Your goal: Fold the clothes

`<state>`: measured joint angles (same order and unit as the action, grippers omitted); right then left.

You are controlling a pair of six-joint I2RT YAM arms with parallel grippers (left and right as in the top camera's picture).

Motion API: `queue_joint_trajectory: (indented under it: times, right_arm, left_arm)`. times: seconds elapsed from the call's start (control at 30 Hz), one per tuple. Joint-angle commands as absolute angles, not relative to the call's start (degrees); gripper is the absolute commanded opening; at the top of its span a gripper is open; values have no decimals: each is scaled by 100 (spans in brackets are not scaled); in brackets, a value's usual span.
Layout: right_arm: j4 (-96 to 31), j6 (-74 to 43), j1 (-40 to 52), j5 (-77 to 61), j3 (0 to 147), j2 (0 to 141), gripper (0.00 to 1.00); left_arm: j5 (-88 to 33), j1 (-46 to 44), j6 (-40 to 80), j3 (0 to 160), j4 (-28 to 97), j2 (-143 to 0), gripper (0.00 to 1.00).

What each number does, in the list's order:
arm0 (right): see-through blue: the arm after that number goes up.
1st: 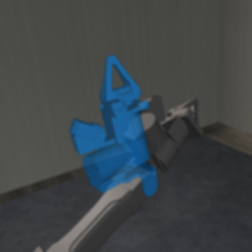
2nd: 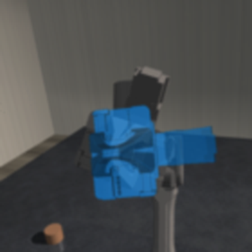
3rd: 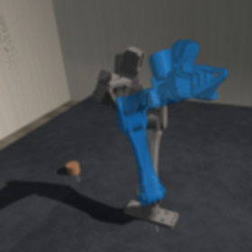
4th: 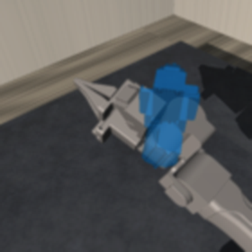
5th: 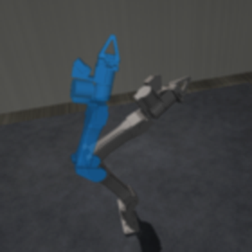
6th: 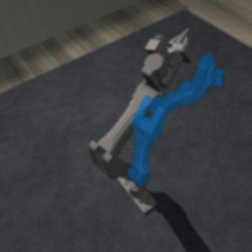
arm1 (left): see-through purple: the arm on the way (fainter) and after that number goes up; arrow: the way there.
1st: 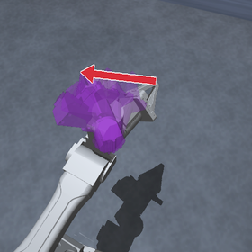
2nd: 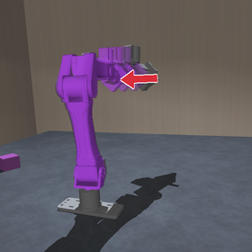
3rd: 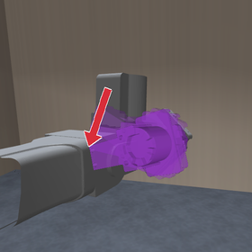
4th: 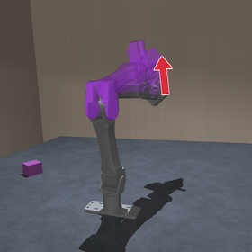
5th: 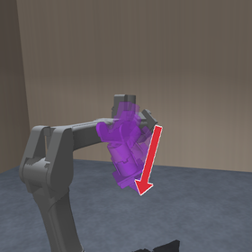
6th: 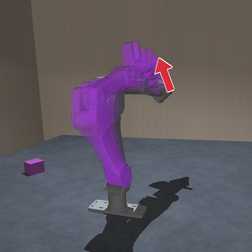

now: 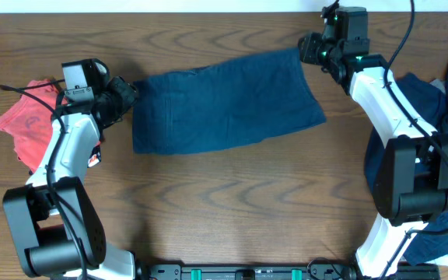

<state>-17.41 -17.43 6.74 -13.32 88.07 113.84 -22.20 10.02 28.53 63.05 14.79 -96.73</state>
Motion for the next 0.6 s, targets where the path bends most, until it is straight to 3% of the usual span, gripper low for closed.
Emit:
queue_joint_trajectory:
  times: [0.0,0.07,0.17,0.27,0.57]
  right_arm:
    - [-2189,-1184,685,-2193,8886,11249,27]
    - [-2727,-821,768,-2252,8882,11290,25]
    - [-3317,-327,915,-2110,8873,11402,22]
    - [-3745,-252,1063,-1538,8871,11559,20]
    - [-4375,-272,1142,-744,8866,11957,21]
  left_arm:
    - [-2637,1015,2834,6355,1951,-9537,49]
    - [-2526,1017,2744,6342,2416,-9559,55]
    - [-2115,1017,2744,6283,2912,-9577,78]
    - [-2029,1017,2556,6165,2987,-9638,90]
    - [-2053,1017,2060,6042,2364,-10492,93]
